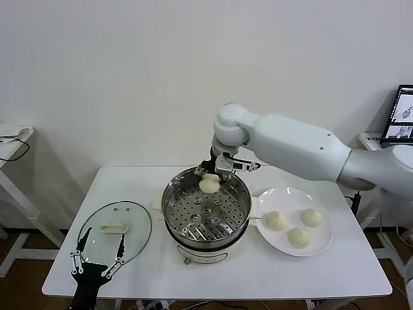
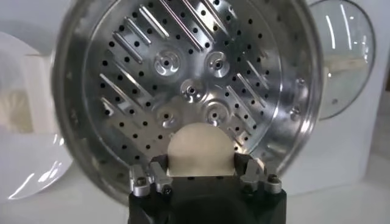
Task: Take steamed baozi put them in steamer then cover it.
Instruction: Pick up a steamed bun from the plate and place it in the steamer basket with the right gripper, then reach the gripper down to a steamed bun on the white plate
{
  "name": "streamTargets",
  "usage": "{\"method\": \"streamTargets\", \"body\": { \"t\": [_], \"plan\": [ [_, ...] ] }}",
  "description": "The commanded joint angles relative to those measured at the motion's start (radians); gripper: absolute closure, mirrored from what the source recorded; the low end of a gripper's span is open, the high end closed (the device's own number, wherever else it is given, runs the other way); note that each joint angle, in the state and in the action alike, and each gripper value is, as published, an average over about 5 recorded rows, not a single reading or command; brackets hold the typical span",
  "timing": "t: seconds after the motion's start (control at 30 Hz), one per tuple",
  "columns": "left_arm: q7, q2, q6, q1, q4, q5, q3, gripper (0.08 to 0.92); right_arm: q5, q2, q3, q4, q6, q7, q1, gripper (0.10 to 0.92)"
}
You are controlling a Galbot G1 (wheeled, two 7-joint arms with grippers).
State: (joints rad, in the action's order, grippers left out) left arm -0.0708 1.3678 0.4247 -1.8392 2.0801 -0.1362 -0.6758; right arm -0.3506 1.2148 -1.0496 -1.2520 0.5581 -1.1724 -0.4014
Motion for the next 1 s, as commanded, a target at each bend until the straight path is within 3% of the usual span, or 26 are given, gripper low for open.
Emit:
{"method": "streamTargets", "body": {
  "t": [0.03, 0.3, 0.47, 0.6, 0.83, 1.0],
  "plan": [
    [-0.001, 0.001, 0.006, 0.001, -0.009, 0.000, 0.000, 0.177, -0.070, 0.053, -0.002, 0.067, 0.015, 0.005, 0.049, 0.330],
    [-0.013, 0.004, 0.017, 0.004, -0.022, 0.000, 0.003, 0.177, -0.068, 0.089, -0.003, 0.127, 0.018, 0.007, 0.062, 0.302],
    [-0.022, 0.004, 0.016, 0.006, -0.017, 0.002, -0.002, 0.177, -0.071, 0.104, -0.001, 0.140, 0.020, 0.017, 0.063, 0.222],
    [-0.026, 0.004, 0.016, 0.006, -0.012, 0.004, -0.004, 0.177, -0.028, 0.081, 0.002, 0.100, -0.009, 0.002, 0.045, 0.204],
    [-0.034, 0.003, 0.012, 0.012, -0.010, 0.011, -0.012, 0.177, 0.304, -0.112, 0.058, -0.057, -0.315, -0.121, -0.064, 0.203],
    [-0.034, 0.001, 0.009, 0.010, -0.003, 0.008, -0.011, 0.177, 0.567, -0.279, 0.028, -0.002, -0.556, -0.099, -0.173, 0.203]
  ]
}}
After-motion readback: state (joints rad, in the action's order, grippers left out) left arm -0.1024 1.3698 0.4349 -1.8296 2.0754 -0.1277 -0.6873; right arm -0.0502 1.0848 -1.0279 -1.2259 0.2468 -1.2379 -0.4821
